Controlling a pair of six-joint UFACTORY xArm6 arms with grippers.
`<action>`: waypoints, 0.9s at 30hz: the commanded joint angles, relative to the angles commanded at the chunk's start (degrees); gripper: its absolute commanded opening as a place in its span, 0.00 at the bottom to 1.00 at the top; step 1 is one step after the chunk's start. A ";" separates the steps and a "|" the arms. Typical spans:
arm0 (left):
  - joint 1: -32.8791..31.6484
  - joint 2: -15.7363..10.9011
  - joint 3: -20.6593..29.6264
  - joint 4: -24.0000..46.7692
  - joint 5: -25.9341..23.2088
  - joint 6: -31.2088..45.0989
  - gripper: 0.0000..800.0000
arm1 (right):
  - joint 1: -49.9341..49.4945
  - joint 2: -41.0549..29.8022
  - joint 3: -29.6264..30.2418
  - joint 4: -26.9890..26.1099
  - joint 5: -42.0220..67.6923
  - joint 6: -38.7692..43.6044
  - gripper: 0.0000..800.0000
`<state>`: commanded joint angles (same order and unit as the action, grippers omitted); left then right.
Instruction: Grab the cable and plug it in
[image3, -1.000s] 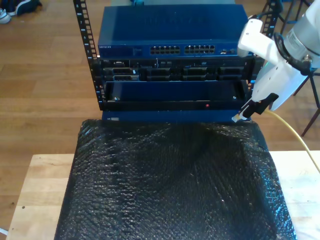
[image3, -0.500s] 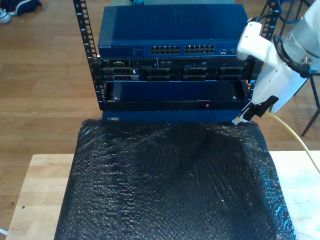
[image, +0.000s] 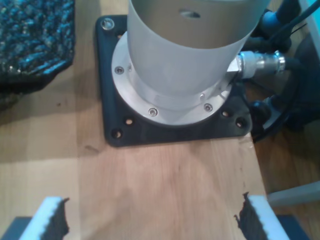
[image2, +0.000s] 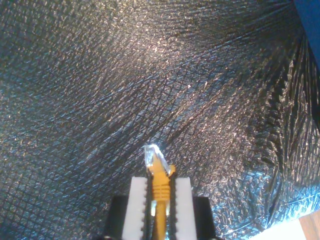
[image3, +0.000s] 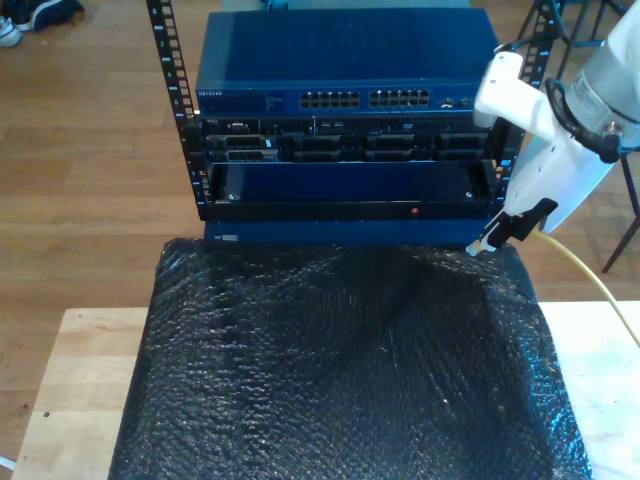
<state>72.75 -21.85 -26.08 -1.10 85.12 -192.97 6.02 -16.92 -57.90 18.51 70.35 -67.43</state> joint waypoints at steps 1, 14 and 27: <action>0.00 -0.44 0.44 0.00 -0.44 0.00 1.00 | 0.00 0.00 0.00 0.00 0.00 0.00 0.00; 1.23 -6.77 5.89 -0.09 -4.13 0.00 1.00 | 0.09 0.00 0.26 -0.18 0.00 -0.09 0.00; 6.51 -9.14 8.88 -0.09 -9.14 0.00 1.00 | 0.09 0.00 0.26 -0.18 0.00 -0.18 0.00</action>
<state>79.25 -30.99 -17.20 -1.19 75.98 -192.97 6.11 -16.92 -57.64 18.33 70.35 -67.60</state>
